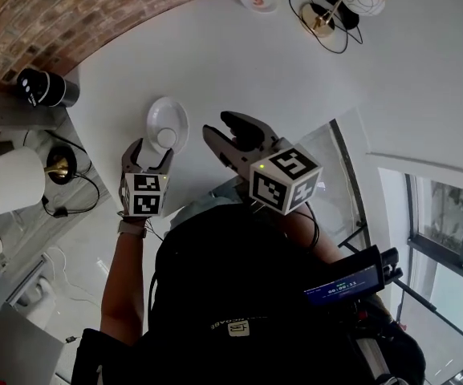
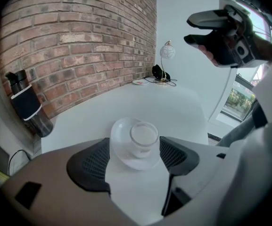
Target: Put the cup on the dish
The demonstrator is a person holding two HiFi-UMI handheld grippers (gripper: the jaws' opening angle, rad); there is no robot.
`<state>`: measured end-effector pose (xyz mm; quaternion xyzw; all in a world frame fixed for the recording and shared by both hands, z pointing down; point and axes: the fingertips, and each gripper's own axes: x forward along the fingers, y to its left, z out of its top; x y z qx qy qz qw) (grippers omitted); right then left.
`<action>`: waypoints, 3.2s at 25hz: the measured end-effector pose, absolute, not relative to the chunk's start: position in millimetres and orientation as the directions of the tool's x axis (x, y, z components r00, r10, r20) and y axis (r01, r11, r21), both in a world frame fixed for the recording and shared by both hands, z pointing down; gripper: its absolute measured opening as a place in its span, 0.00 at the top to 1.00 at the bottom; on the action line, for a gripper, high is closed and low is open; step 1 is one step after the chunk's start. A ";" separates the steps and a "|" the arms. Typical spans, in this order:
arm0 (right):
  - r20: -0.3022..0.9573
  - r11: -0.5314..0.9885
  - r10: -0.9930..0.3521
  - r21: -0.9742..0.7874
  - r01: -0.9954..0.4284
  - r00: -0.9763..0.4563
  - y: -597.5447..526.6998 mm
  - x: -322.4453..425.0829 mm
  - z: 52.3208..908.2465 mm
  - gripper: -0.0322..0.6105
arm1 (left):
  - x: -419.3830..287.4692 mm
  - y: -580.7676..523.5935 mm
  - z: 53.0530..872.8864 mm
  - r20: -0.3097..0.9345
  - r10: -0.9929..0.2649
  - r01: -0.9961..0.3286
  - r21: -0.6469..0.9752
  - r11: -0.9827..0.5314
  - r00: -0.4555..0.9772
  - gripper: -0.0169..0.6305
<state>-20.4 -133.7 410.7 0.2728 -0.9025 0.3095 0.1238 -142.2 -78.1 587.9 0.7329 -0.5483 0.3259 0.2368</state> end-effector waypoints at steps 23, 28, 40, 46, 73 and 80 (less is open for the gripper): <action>0.344 0.770 -0.205 -0.521 -0.368 -0.916 -57.9 -156.4 403.5 0.66 | -235.4 14.3 468.3 0.578 -0.815 -0.998 0.059 -0.020 0.050 0.47; 0.325 0.784 -0.169 -0.529 -0.327 -0.931 -41.3 -184.1 397.8 0.66 | -259.3 34.1 442.9 0.522 -0.853 -0.997 0.072 0.034 0.008 0.47; 0.301 0.845 -0.002 -0.510 -0.162 -0.954 -9.2 -228.2 380.7 0.66 | -289.0 72.2 405.0 0.434 -0.895 -0.951 0.219 0.217 -0.104 0.47; 0.272 0.865 0.052 -0.493 -0.093 -0.961 -3.8 -224.6 368.4 0.66 | -284.5 80.9 384.1 0.391 -0.905 -0.912 0.285 0.294 -0.170 0.52; 0.199 0.906 0.176 -0.415 0.080 -0.964 2.0 -197.6 344.4 0.66 | -262.6 99.8 344.9 0.330 -0.859 -0.759 0.412 0.504 -0.392 0.96; 0.198 0.898 0.171 -0.435 0.070 -0.965 -2.5 -191.8 344.8 0.66 | -249.8 91.8 339.8 0.305 -0.877 -0.782 0.406 0.473 -0.372 0.96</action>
